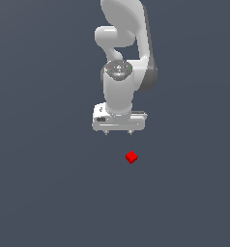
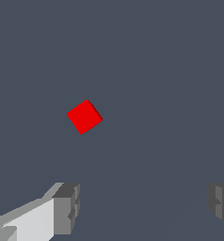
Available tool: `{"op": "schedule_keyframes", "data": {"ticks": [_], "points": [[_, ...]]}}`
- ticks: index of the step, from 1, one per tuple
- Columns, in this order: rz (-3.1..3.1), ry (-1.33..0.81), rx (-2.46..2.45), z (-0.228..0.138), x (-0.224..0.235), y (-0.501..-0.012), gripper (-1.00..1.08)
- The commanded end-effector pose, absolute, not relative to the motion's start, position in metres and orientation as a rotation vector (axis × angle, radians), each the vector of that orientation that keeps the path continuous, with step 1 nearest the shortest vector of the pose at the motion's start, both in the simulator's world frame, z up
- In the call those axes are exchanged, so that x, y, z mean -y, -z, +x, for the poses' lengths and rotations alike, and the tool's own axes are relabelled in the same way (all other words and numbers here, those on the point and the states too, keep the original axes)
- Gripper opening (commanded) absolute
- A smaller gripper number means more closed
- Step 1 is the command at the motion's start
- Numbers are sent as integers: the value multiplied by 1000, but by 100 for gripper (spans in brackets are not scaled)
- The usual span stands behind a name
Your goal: Pick up the red cube and move it to a goal position.
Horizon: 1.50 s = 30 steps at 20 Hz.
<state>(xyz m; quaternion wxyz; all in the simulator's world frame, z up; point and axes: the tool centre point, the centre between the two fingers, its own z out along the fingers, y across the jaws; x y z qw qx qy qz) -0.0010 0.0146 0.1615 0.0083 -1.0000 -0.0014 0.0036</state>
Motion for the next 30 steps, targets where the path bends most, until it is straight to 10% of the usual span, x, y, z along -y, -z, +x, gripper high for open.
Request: {"op": "schedule_keyframes", "data": {"ticks": [1, 30], "points": [[-3125, -11, 4, -1, -15, -161, 100], [-3011, 0, 887, 48, -75, -30, 100]]}}
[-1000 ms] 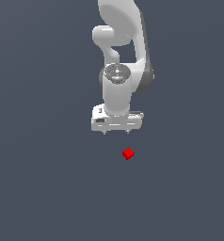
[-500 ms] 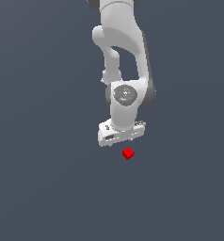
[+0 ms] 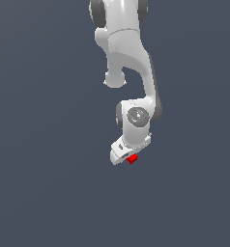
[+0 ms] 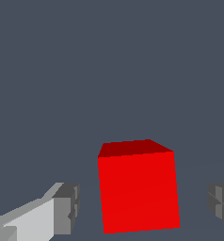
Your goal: Pick up the red cube and move it to a goal position.
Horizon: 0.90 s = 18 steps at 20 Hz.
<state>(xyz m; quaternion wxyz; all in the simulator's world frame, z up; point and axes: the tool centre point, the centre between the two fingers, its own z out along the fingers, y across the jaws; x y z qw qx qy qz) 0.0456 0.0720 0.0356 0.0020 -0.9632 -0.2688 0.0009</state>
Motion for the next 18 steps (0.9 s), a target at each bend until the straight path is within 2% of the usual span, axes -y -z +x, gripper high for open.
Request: {"op": "schedule_keyframes", "data": {"ticks": [1, 11, 12, 18], "points": [[-3006, 0, 908, 48, -77, -27, 100], [-2993, 0, 955, 50, -81, -20, 100], [-2993, 0, 955, 50, -81, -20, -100], [-2993, 0, 955, 50, -81, -20, -100]]}}
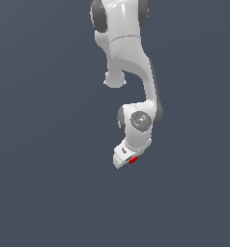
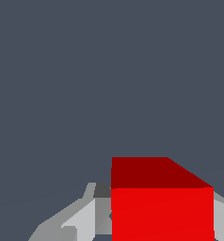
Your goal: Pick up the red cube and move it to a goal position.
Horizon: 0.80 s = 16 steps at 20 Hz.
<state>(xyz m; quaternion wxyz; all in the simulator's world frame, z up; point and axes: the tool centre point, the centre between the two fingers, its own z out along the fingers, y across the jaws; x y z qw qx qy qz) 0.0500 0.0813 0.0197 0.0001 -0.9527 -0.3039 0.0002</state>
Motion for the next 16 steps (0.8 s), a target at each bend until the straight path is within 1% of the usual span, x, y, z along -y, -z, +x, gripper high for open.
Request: {"op": "schedule_keyframes", "data": {"ticks": [1, 9, 16], "points": [[-2993, 0, 955, 50, -81, -20, -100], [-2993, -1, 954, 47, -78, -21, -100], [-2993, -1, 954, 32, -61, -28, -100]]}}
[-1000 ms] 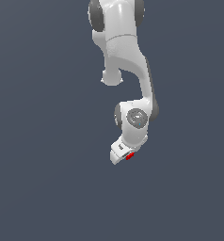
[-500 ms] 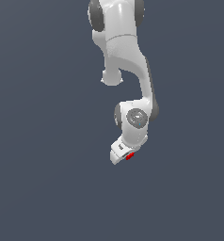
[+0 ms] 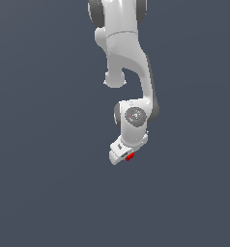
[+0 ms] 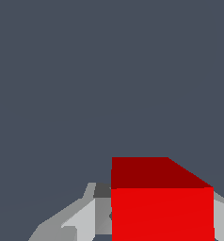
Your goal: Pick up the red cube and move it to a goal position.
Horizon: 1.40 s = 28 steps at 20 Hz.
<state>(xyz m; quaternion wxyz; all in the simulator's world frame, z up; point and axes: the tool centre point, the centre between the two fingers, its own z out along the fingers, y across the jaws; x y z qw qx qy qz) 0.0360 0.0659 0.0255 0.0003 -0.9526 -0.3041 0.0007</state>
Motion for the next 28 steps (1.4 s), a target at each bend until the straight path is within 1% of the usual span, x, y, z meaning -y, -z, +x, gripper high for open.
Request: {"op": "schedule_keyframes", "data": {"ticks": [1, 18, 23, 28], "points": [[-2993, -1, 954, 29, -57, -29, -100], [-2993, -1, 954, -49, 38, -67, -100], [-2993, -1, 954, -62, 54, -73, -100], [-2993, -1, 954, -65, 60, -76, -100]]}}
